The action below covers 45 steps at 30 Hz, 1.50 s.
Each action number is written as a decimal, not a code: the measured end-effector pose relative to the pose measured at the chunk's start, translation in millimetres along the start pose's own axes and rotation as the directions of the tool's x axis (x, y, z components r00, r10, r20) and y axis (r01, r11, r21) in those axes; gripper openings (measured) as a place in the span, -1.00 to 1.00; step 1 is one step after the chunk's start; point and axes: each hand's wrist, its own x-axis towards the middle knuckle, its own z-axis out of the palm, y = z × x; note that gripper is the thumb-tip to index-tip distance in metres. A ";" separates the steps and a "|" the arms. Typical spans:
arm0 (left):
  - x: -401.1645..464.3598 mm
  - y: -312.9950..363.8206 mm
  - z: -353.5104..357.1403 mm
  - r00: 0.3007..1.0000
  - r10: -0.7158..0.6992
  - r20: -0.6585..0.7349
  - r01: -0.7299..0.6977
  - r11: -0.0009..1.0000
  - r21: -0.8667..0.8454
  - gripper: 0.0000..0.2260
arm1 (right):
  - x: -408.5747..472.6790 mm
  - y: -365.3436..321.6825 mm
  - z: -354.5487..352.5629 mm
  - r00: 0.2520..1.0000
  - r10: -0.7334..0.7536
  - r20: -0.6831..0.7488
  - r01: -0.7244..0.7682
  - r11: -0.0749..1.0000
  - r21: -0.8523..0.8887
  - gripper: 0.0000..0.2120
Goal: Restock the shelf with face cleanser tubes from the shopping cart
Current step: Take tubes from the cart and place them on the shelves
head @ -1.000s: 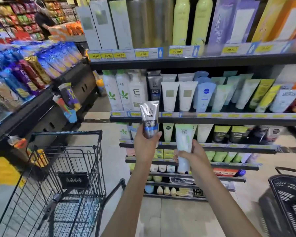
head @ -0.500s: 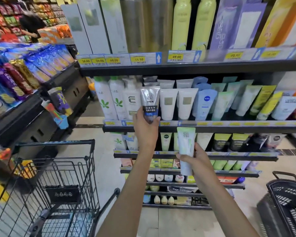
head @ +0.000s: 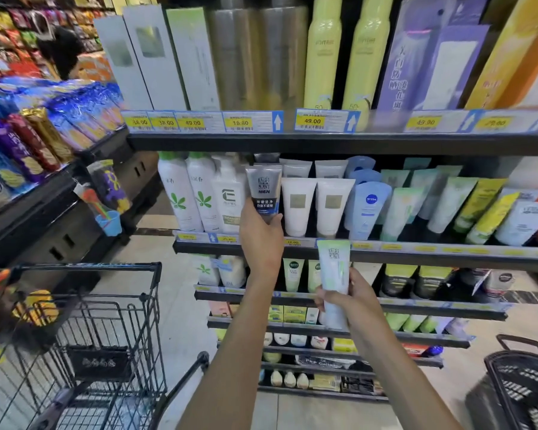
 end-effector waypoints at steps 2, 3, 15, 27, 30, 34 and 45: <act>2.0 -1.9 3.2 1.000 0.005 -0.009 -0.005 0.999 0.032 -0.61 | 4.8 1.3 -4.2 1.000 0.015 -0.010 -0.015 1.000 0.007 -0.53; 3.1 -2.3 4.6 1.000 0.009 -0.016 -0.008 0.999 0.049 -0.61 | 6.9 2.0 -5.9 1.000 0.023 -0.014 -0.023 1.000 0.009 -0.53; 12.4 -12.1 19.0 0.998 -0.043 -0.039 0.049 0.984 0.169 -0.62 | 21.4 8.5 -13.8 0.998 0.062 0.011 -0.062 0.998 -0.004 -0.51; 3.8 -22.7 23.1 0.998 -0.035 -0.043 0.049 0.922 0.385 -0.63 | 25.3 13.3 -17.5 0.997 0.066 0.026 -0.066 0.998 -0.005 -0.53; 1.9 -23.7 22.2 1.000 -0.019 -0.024 0.028 0.903 0.428 -0.58 | 25.5 14.6 -19.9 0.997 0.069 0.030 -0.069 0.997 0.015 -0.52; 1.3 -25.6 20.1 1.000 -0.028 -0.007 0.028 0.900 0.435 -0.59 | 23.7 14.3 -22.7 0.997 0.067 0.028 -0.067 0.997 0.025 -0.53; -6.3 -28.5 5.8 0.999 0.004 0.038 -0.018 0.925 0.379 -0.61 | 16.8 16.6 -31.9 0.998 0.053 -0.042 -0.051 0.998 0.049 -0.58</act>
